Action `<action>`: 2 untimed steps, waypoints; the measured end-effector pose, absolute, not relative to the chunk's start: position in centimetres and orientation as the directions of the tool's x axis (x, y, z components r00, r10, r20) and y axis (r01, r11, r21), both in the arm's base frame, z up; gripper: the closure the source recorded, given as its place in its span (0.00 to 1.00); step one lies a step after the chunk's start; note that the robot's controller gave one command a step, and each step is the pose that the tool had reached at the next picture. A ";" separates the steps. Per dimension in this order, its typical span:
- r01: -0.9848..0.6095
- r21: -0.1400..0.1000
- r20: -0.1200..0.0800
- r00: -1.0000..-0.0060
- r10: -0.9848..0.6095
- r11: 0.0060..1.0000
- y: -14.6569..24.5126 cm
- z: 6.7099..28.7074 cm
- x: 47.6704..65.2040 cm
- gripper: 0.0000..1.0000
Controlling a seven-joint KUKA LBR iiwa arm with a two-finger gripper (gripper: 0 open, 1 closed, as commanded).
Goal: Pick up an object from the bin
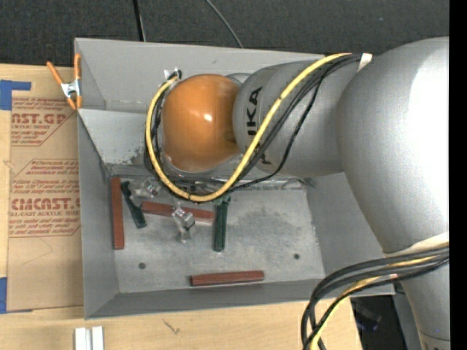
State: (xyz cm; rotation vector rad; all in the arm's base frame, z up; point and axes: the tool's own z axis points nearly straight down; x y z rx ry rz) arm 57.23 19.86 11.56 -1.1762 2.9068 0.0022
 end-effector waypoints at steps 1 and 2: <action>-0.515 0.000 -0.003 -0.857 -0.515 0.857 20.8 9.8 57.9 0.00; -0.669 0.001 -0.003 -0.743 -0.669 0.743 15.6 7.0 58.7 1.00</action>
Offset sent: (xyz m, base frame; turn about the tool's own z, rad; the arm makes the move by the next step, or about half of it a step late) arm 0.0144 -0.0437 -0.0456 0.0347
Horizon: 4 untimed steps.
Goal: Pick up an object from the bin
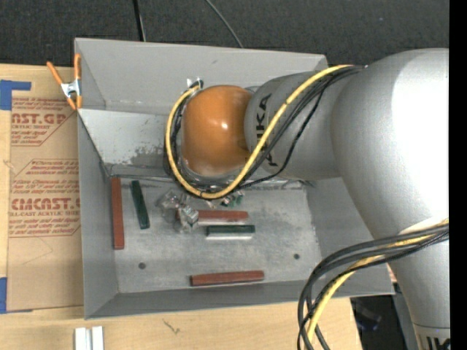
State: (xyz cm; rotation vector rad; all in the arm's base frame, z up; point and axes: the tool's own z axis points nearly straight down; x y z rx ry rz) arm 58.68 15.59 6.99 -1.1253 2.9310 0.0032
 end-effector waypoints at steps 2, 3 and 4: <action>-0.669 0.002 -0.003 -0.743 -0.669 0.743 15.6 7.0 58.7 1.00; -0.669 0.002 -0.002 -0.743 -0.669 0.743 15.6 7.0 58.7 0.00; -0.669 0.002 -0.002 -0.743 -0.669 0.743 15.6 7.0 58.7 0.00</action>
Offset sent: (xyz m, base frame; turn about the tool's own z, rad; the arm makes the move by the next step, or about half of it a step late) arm 0.0000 0.0000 0.0000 0.0000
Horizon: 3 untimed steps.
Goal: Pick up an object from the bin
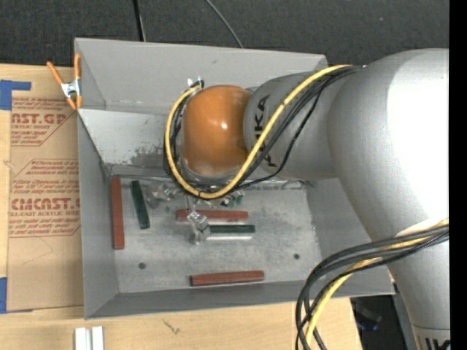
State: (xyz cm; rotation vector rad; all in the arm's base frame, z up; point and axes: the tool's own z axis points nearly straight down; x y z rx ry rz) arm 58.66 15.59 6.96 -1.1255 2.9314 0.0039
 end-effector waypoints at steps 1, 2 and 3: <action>-0.610 0.000 -0.002 -0.793 -0.610 0.793 9.3 7.0 57.5 1.00; -0.610 0.000 -0.003 -0.793 -0.610 0.793 9.3 7.0 57.5 1.00; -0.612 0.004 0.004 -0.791 -0.612 0.791 8.7 12.2 57.0 1.00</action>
Offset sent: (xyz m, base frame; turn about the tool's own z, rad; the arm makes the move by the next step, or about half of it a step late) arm 0.0000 0.0000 0.0000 0.0000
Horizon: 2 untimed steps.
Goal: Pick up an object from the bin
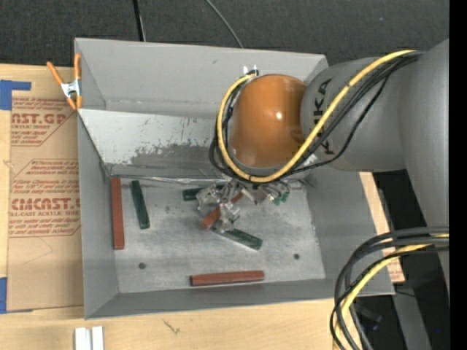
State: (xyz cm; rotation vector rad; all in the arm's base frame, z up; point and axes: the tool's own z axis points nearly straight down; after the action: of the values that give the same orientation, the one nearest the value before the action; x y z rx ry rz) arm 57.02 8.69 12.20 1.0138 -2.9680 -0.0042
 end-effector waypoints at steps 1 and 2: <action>-0.614 0.003 0.004 -0.789 -0.614 0.789 8.6 13.7 57.2 1.00; -0.689 -0.009 -0.015 -0.725 -0.689 0.725 7.9 14.0 56.5 1.00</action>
Offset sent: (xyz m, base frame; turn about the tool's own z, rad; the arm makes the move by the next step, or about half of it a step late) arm -0.0270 -0.0208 -0.0520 -0.2112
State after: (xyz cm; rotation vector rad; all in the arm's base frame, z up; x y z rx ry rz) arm 56.50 7.86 14.02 1.1711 -2.9335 0.0050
